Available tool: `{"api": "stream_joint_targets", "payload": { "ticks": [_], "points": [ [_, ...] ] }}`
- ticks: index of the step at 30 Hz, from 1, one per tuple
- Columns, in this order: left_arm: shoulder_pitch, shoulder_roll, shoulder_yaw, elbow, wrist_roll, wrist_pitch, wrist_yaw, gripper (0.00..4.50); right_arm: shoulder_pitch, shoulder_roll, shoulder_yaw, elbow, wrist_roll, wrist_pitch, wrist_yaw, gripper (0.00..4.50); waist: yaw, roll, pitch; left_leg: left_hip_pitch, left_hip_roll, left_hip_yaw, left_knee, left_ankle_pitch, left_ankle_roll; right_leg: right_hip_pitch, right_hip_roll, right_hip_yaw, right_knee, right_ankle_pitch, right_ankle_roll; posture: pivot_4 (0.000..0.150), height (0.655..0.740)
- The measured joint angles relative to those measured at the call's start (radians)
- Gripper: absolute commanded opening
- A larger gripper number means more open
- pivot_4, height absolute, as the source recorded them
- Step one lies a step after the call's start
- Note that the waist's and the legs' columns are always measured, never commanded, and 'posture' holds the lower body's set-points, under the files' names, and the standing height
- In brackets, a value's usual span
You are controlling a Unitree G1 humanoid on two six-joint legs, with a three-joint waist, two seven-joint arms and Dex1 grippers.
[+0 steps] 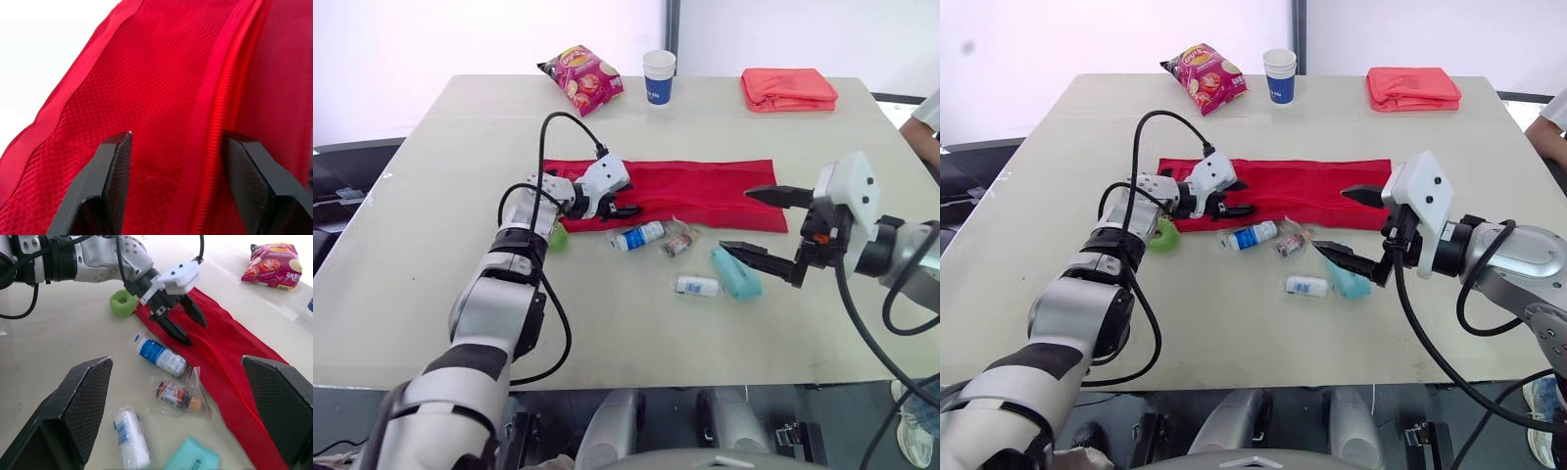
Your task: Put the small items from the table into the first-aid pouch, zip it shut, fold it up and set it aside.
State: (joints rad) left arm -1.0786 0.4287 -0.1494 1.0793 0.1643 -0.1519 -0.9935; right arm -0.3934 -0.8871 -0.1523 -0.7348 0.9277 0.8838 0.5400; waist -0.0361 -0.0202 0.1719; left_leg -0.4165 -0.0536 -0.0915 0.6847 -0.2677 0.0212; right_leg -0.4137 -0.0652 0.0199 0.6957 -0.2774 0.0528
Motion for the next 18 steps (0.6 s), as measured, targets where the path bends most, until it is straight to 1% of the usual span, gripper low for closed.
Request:
{"api": "stream_joint_targets", "payload": {
  "ticks": [3,8,10,11,12,14,15,17,18],
  "points": [
    [-0.038,-0.006,-0.011,0.017,0.009,0.01,0.002,2.92,0.001,0.0,-0.002,-0.008,0.001,0.0,-0.002,4.5,0.0,0.0,0.0,0.0,0.0,0.0,0.0,0.0,0.0,0.0,0.0,0.0,0.0,0.0,0.0,0.15,0.74],
    [-0.079,-0.004,-0.016,0.045,0.009,0.018,-0.042,2.92,0.014,0.005,-0.02,-0.015,0.021,0.0,-0.022,4.5,-0.001,0.0,0.0,0.0,0.0,0.0,0.0,0.0,0.0,0.0,0.0,0.0,0.0,0.0,0.0,0.15,0.74],
    [-0.088,-0.005,-0.017,0.073,0.009,0.034,-0.065,2.39,0.023,0.01,-0.023,-0.016,0.026,0.0,-0.03,4.5,-0.002,0.0,0.0,0.0,0.0,0.0,0.0,0.0,0.0,0.0,0.0,0.0,0.0,0.0,0.0,0.15,0.74],
    [-0.089,-0.005,-0.017,0.078,0.009,0.038,-0.075,2.32,0.024,0.01,-0.023,-0.016,0.027,0.0,-0.032,4.5,-0.002,0.0,0.0,0.0,0.0,0.0,0.0,0.0,0.0,0.0,0.0,0.0,0.0,0.0,0.0,0.15,0.74],
    [-0.093,-0.007,-0.017,0.09,0.009,0.041,-0.088,1.79,0.024,0.011,-0.023,-0.018,0.029,0.0,-0.037,4.5,-0.002,0.0,0.0,0.0,0.0,0.0,0.0,0.0,0.0,0.0,0.0,0.0,0.0,0.0,0.0,0.15,0.74],
    [-0.102,-0.013,-0.017,0.11,0.009,0.049,-0.102,0.88,0.025,0.011,-0.024,-0.027,0.034,0.0,-0.046,4.5,-0.001,0.0,0.0,0.0,0.0,0.0,0.0,0.0,0.0,0.0,0.0,0.0,0.0,0.0,0.0,0.15,0.74],
    [-0.106,-0.016,-0.016,0.122,0.009,0.055,-0.104,0.29,0.025,0.011,-0.025,-0.032,0.043,0.0,-0.049,4.5,-0.001,0.0,0.0,0.0,0.0,0.0,0.0,0.0,0.0,0.0,0.0,0.0,0.0,0.0,0.0,0.15,0.74],
    [-0.13,-0.019,-0.014,0.15,0.006,0.076,-0.116,0.06,0.031,0.011,-0.042,-0.034,0.062,0.0,-0.057,4.5,-0.001,0.0,0.0,0.0,0.0,0.0,0.0,0.0,0.0,0.0,0.0,0.0,0.0,0.0,0.0,0.15,0.74],
    [-0.131,-0.019,-0.014,0.15,0.006,0.076,-0.116,0.06,0.031,0.011,-0.043,-0.034,0.062,0.0,-0.058,4.5,-0.001,0.0,0.0,0.0,0.0,0.001,0.0,0.0,0.0,0.0,0.0,0.0,0.0,0.0,0.0,0.15,0.74]
  ]
}}
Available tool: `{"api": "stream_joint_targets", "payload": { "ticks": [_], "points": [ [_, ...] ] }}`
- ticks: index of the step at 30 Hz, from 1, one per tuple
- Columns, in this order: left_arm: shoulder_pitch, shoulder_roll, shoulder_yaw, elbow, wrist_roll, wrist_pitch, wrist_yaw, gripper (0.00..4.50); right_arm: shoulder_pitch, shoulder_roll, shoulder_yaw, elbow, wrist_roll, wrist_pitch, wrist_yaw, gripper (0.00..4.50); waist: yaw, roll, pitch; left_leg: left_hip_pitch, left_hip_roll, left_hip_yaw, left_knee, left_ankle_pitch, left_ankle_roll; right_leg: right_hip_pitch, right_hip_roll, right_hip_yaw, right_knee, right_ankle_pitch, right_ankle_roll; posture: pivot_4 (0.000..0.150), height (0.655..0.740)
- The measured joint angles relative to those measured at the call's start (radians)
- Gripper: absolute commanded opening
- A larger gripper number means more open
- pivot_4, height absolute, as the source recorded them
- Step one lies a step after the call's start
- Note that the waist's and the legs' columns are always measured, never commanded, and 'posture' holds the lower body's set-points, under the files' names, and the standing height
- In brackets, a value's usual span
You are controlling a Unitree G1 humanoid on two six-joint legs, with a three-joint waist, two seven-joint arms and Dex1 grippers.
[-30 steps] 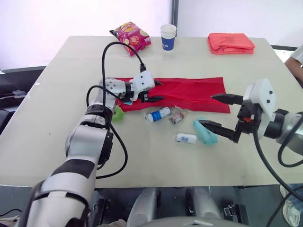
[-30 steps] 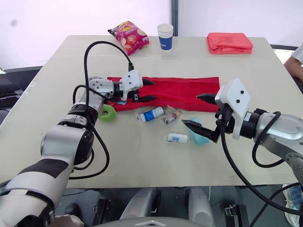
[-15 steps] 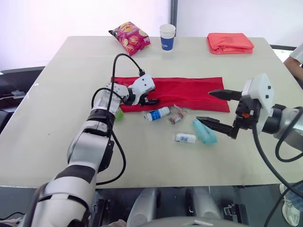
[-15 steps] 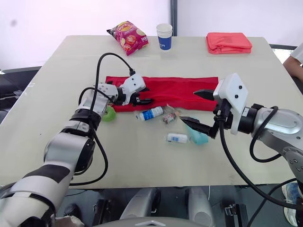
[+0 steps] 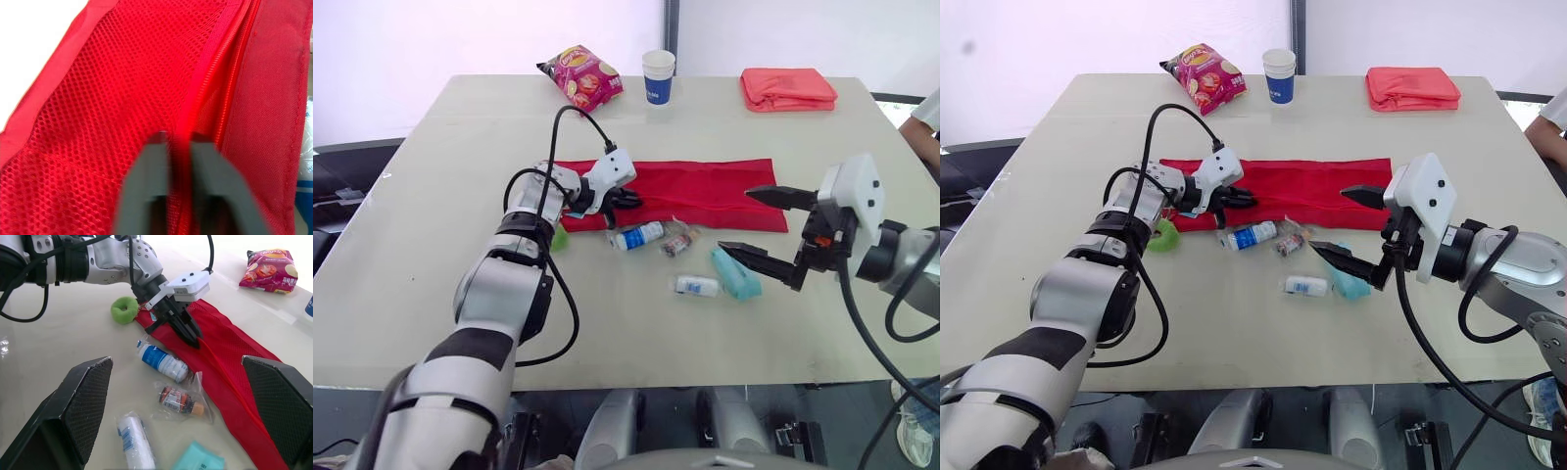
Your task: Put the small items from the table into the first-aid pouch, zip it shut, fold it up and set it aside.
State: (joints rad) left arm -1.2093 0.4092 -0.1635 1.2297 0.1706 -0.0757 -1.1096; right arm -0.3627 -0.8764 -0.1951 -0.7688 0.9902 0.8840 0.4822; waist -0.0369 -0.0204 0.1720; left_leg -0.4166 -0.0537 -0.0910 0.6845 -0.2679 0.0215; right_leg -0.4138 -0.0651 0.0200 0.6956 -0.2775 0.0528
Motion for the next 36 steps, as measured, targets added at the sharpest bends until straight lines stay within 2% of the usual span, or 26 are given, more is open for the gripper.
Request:
{"api": "stream_joint_targets", "payload": {
  "ticks": [10,12,17,22,26,34,35,36],
  "points": [
    [-0.075,-0.003,0.038,0.044,-0.033,0.14,-0.089,0.06,-0.01,0.021,0.009,0.029,0.06,0.02,-0.053,4.5,-0.002,0.0,0.0,0.0,0.0,0.0,0.0,0.0,0.0,0.0,0.0,0.0,0.0,0.0,0.0,0.15,0.74],
    [-0.076,-0.005,0.038,0.046,-0.036,0.154,-0.097,0.06,-0.056,0.022,0.081,0.07,0.014,0.03,-0.052,4.5,-0.005,0.0,0.0,0.0,0.0,0.0,0.0,0.0,0.0,-0.001,0.0,0.0,0.0,0.0,0.0,0.15,0.74],
    [-0.077,-0.009,0.037,0.047,-0.035,0.15,-0.095,0.06,-0.273,0.046,0.405,0.201,-0.248,0.002,0.053,4.5,-0.009,0.0,0.0,0.0,0.0,0.001,0.0,0.0,0.0,-0.001,0.001,0.001,0.0,0.0,0.0,0.15,0.74],
    [-0.077,-0.014,0.033,0.046,-0.029,0.111,-0.084,0.06,-0.475,0.211,0.711,0.489,-0.489,-0.097,0.24,4.5,-0.009,0.0,0.0,0.0,0.0,0.001,0.0,0.0,-0.001,-0.002,0.001,0.001,0.0,0.0,0.0,0.15,0.74],
    [-0.072,-0.014,0.013,0.046,0.004,0.045,-0.041,0.06,-0.611,0.371,0.842,0.75,-0.646,-0.222,0.362,4.5,-0.01,0.0,0.0,0.0,0.0,0.001,0.0,0.001,-0.001,-0.004,0.0,0.001,0.001,0.0,0.0,0.15,0.74],
    [-0.052,-0.01,0.008,0.045,0.013,0.0,0.001,0.06,-0.717,0.579,0.898,1.21,-0.881,-0.457,0.49,4.5,-0.01,0.0,0.0,0.0,-0.001,0.001,0.0,0.001,-0.002,-0.004,-0.002,-0.001,0.001,0.0,0.0,0.15,0.74],
    [-0.048,-0.01,0.008,0.045,0.013,-0.001,0.002,0.0,-0.719,0.589,0.901,1.245,-0.905,-0.481,0.497,4.1,-0.01,0.0,0.0,0.0,-0.001,0.001,0.0,0.001,-0.002,-0.005,-0.002,-0.001,0.001,0.0,0.0,0.15,0.74],
    [-0.044,-0.009,0.008,0.045,0.013,-0.001,0.003,0.0,-0.724,0.6,0.902,1.286,-0.925,-0.506,0.505,3.94,-0.012,0.0,0.0,0.0,-0.001,0.001,0.0,0.001,-0.002,-0.005,-0.002,-0.001,0.001,0.0,0.0,0.15,0.74]
  ]
}}
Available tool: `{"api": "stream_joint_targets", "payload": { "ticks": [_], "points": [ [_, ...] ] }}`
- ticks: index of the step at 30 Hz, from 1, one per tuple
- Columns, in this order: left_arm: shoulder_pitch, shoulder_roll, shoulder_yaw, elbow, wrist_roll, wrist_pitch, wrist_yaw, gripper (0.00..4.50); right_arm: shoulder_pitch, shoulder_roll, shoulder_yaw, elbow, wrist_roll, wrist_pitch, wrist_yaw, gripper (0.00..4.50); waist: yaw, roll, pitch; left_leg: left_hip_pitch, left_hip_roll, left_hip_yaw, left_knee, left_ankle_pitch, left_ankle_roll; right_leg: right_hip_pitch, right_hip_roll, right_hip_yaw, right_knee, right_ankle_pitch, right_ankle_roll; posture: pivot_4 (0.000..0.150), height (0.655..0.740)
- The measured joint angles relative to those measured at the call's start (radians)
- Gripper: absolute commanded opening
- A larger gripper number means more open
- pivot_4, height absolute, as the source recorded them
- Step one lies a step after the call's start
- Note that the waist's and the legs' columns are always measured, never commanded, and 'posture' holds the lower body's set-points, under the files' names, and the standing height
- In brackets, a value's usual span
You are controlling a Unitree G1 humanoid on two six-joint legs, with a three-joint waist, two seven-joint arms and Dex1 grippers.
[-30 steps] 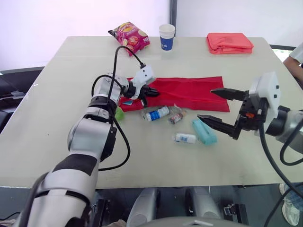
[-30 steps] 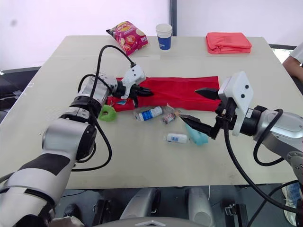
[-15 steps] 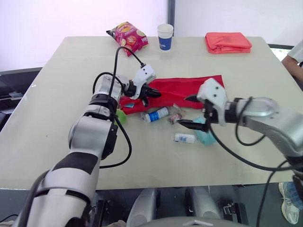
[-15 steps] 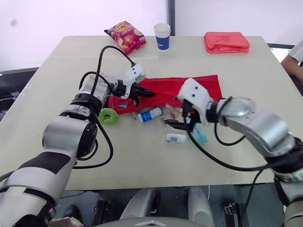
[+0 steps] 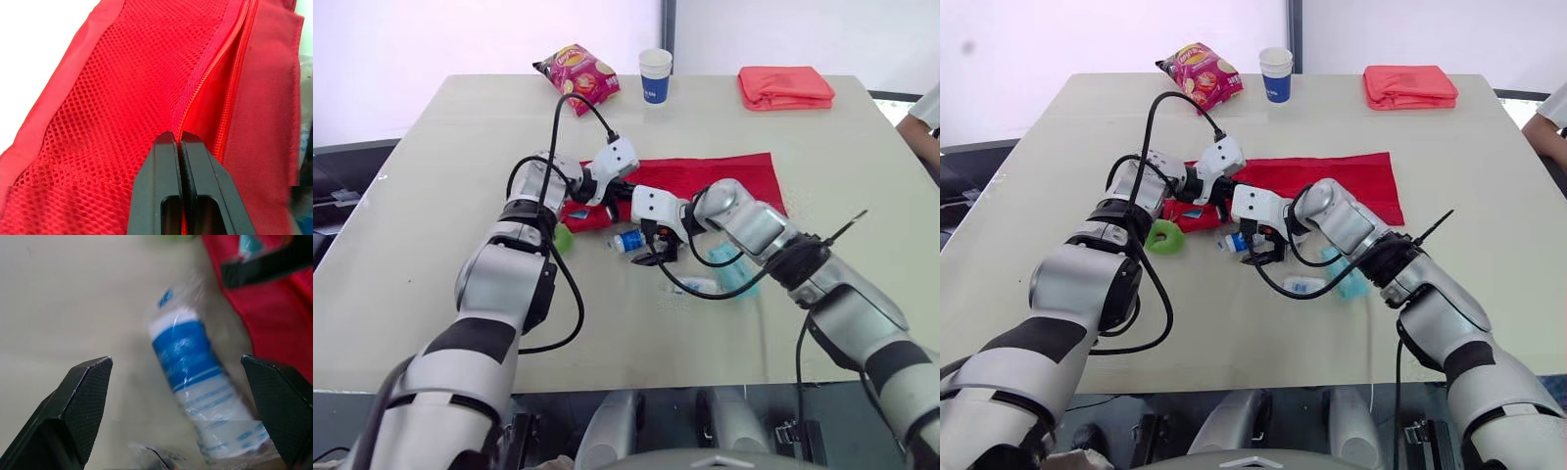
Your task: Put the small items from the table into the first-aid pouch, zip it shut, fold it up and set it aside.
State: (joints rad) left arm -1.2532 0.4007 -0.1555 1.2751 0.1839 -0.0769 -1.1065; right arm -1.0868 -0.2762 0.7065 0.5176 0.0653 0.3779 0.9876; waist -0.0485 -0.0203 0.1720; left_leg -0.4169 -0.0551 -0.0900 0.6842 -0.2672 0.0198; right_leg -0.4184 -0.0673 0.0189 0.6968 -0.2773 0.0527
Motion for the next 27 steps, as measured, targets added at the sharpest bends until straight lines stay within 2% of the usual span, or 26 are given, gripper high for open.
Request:
{"api": "stream_joint_targets", "payload": {
  "ticks": [1,2,6,8,10,13,16,18,20,22,27],
  "points": [
    [0.002,0.001,0.0,0.0,0.0,0.0,0.0,0.0,-0.005,0.009,0.0,0.026,-0.011,-0.013,0.004,3.77,-0.001,0.0,0.0,0.0,0.0,0.0,0.0,0.0,0.0,0.0,0.0,0.0,0.0,0.0,0.0,0.15,0.74],
    [0.002,0.003,0.0,0.0,0.0,0.0,0.0,0.0,-0.017,0.025,-0.003,0.062,-0.027,-0.034,0.009,3.39,-0.005,0.0,0.0,0.0,0.0,0.0,0.0,0.0,0.0,0.0,0.0,0.0,0.001,0.0,0.0,0.15,0.74],
    [0.003,0.004,0.001,0.0,0.0,0.0,-0.001,0.0,-0.047,0.05,-0.04,0.113,-0.066,-0.055,0.042,1.62,-0.013,0.0,0.0,0.0,0.0,-0.001,0.0,0.0,0.0,0.0,-0.001,-0.001,0.0,0.0,0.0,0.15,0.74],
    [0.003,0.005,0.002,0.0,0.0,0.0,-0.001,0.0,-0.042,0.047,-0.073,0.093,-0.066,-0.027,0.053,0.57,-0.016,0.0,0.0,0.0,0.0,-0.001,0.0,0.0,0.0,0.0,-0.001,-0.002,0.0,0.0,0.0,0.15,0.74],
    [0.006,0.003,0.004,-0.002,-0.001,-0.002,-0.003,0.0,-0.016,0.031,-0.107,0.009,-0.061,0.045,0.055,0.08,-0.017,0.0,0.0,0.0,0.0,-0.001,-0.001,0.0,0.0,0.0,-0.002,-0.003,0.0,0.0,0.0,0.15,0.74],
    [0.016,0.007,0.011,-0.008,-0.008,-0.008,-0.009,0.0,0.047,-0.005,-0.169,-0.188,-0.013,0.244,0.062,0.04,-0.018,0.0,0.0,-0.002,-0.001,-0.001,0.0,0.0,0.0,-0.002,-0.003,-0.003,0.001,0.0,0.0,0.15,0.74],
    [0.026,0.005,0.015,-0.009,-0.013,-0.017,-0.015,0.0,0.083,-0.033,-0.248,-0.444,0.054,0.589,0.021,0.04,-0.018,0.0,0.0,-0.005,-0.001,-0.001,0.001,0.0,-0.001,-0.006,-0.003,-0.003,0.003,0.0,0.0,0.15,0.74],
    [0.027,0.004,0.02,-0.009,-0.018,-0.018,-0.02,0.0,0.082,-0.024,-0.296,-0.498,0.078,0.7,-0.015,0.04,-0.018,0.0,0.0,-0.007,-0.001,-0.001,0.001,0.0,-0.001,-0.008,-0.003,-0.003,0.004,0.0,0.0,0.15,0.74],
    [0.029,0.002,0.028,-0.013,-0.024,-0.019,-0.023,0.0,0.078,0.023,-0.383,-0.509,0.1,0.827,-0.094,0.04,-0.018,0.0,0.0,-0.007,-0.001,0.0,0.001,0.0,-0.001,-0.009,-0.003,-0.003,0.005,0.0,0.0,0.15,0.74],
    [0.035,-0.001,0.03,-0.029,-0.031,-0.021,-0.025,0.0,0.071,0.038,-0.412,-0.483,0.097,0.874,-0.155,0.04,-0.018,0.0,-0.001,-0.009,-0.002,0.001,0.002,0.0,-0.001,-0.012,-0.004,-0.002,0.007,0.0,0.0,0.15,0.74],
    [0.055,-0.004,0.035,-0.053,-0.051,-0.023,-0.04,0.0,0.066,0.055,-0.411,-0.305,0.067,0.865,-0.27,0.04,-0.021,0.0,-0.001,-0.014,-0.004,0.002,0.004,0.0,-0.001,-0.019,-0.006,-0.002,0.013,0.0,0.0,0.15,0.74]
  ]
}}
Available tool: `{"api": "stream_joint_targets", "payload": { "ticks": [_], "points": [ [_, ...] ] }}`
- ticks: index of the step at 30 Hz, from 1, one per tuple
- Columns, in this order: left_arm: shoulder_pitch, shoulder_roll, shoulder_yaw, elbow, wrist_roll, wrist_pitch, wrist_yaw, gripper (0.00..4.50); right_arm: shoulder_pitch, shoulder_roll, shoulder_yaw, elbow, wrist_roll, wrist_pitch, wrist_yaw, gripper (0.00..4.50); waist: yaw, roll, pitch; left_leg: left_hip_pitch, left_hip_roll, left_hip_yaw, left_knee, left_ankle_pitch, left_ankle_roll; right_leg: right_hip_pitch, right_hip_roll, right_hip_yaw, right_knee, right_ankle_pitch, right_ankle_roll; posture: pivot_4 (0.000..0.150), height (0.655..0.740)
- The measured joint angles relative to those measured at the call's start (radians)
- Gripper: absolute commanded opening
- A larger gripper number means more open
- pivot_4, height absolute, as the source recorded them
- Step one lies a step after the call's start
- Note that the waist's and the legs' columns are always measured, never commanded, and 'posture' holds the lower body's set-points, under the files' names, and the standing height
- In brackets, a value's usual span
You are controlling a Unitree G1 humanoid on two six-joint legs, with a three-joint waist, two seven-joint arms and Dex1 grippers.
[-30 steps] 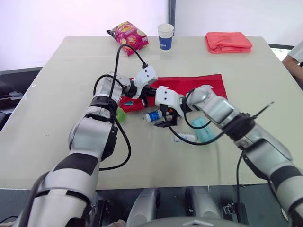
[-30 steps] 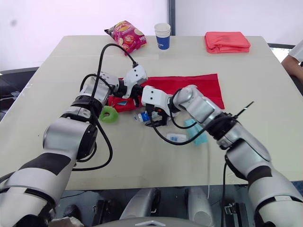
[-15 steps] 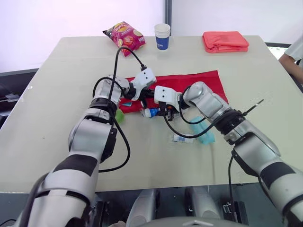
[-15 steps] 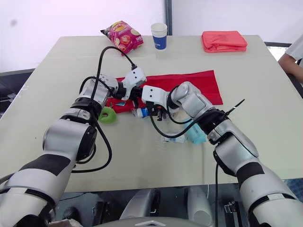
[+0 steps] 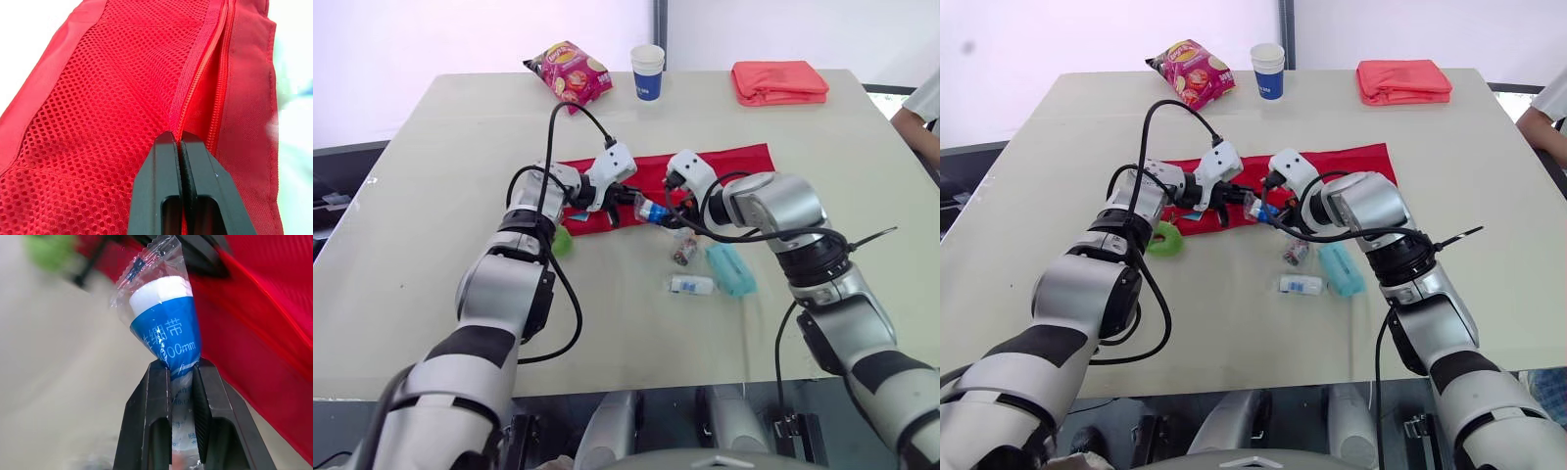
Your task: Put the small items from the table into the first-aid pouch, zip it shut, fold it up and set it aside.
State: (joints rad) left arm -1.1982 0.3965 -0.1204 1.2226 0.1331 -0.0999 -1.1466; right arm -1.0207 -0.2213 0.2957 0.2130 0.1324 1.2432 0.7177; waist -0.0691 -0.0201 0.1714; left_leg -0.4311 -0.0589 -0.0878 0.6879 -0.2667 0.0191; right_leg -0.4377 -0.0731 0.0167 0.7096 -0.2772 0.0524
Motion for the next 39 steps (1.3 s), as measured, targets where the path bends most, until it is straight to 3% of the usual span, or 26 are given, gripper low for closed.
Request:
{"api": "stream_joint_targets", "payload": {
  "ticks": [19,33,37,39],
  "points": [
    [0.07,0.014,0.014,-0.132,-0.037,-0.014,-0.021,0.0,-0.252,0.21,-0.357,0.631,0.033,-0.146,-0.379,0.04,-0.024,0.001,-0.012,0.001,0.001,0.003,-0.001,0.001,-0.001,-0.002,-0.001,0.002,0.004,0.0,0.0,0.15,0.74],
    [0.087,0.008,-0.006,-0.144,-0.038,-0.037,-0.056,0.0,-0.273,0.261,-0.441,0.726,0.065,-0.285,-0.447,0.04,-0.028,0.002,-0.016,0.001,0.001,0.002,-0.003,0.001,-0.001,-0.003,0.0,0.003,0.003,0.0,0.0,0.15,0.74],
    [0.084,0.012,-0.005,-0.135,-0.039,-0.032,-0.058,0.0,-0.231,0.25,-0.384,0.669,0.044,-0.293,-0.418,1.9,-0.027,0.002,-0.016,0.001,0.0,0.001,-0.003,0.001,-0.001,-0.003,0.0,0.003,0.003,0.0,0.0,0.15,0.74],
    [0.081,0.004,-0.008,-0.119,-0.042,-0.025,-0.057,0.0,-0.179,0.227,-0.324,0.583,0.028,-0.286,-0.383,1.9,-0.025,0.002,-0.016,0.0,0.0,0.0,-0.002,0.001,-0.001,-0.003,0.0,0.003,0.003,0.0,0.0,0.15,0.74]
  ]
}}
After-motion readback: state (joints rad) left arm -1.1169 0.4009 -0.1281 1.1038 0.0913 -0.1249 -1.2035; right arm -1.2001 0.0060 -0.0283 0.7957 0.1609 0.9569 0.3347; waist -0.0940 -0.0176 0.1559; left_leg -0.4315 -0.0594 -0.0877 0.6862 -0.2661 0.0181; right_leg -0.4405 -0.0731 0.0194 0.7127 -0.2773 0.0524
